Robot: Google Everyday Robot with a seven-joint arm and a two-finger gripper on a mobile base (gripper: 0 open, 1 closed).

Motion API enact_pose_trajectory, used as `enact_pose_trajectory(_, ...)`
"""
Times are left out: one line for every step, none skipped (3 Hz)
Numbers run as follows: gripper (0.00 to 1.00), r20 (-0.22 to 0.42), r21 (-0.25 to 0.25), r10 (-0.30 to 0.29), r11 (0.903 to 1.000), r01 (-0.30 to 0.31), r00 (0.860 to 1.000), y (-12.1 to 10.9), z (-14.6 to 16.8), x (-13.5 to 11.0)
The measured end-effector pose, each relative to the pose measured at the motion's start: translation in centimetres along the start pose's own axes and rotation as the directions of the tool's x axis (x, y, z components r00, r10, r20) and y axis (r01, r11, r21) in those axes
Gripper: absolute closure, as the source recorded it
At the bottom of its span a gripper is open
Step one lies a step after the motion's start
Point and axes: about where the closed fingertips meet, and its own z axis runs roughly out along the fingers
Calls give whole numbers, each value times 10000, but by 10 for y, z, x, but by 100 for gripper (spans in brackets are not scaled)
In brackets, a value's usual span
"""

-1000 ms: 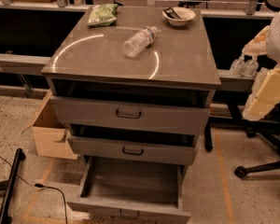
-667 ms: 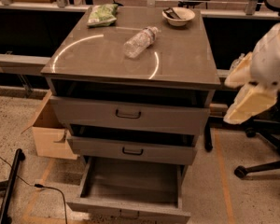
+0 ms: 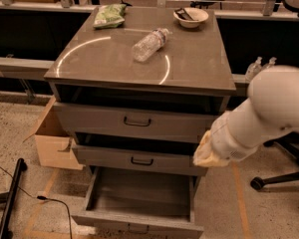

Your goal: Close bottom drawer

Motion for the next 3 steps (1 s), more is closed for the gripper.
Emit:
enact_pose_trajectory(100, -166, -851, -582, 9948, 566, 9982, 23, 95, 5)
enact_pose_trajectory(100, -237, -907, -649, 9939, 625, 9976, 26, 109, 10)
enact_pose_trajectory(100, -235, -911, -642, 9939, 618, 9977, 26, 109, 9)
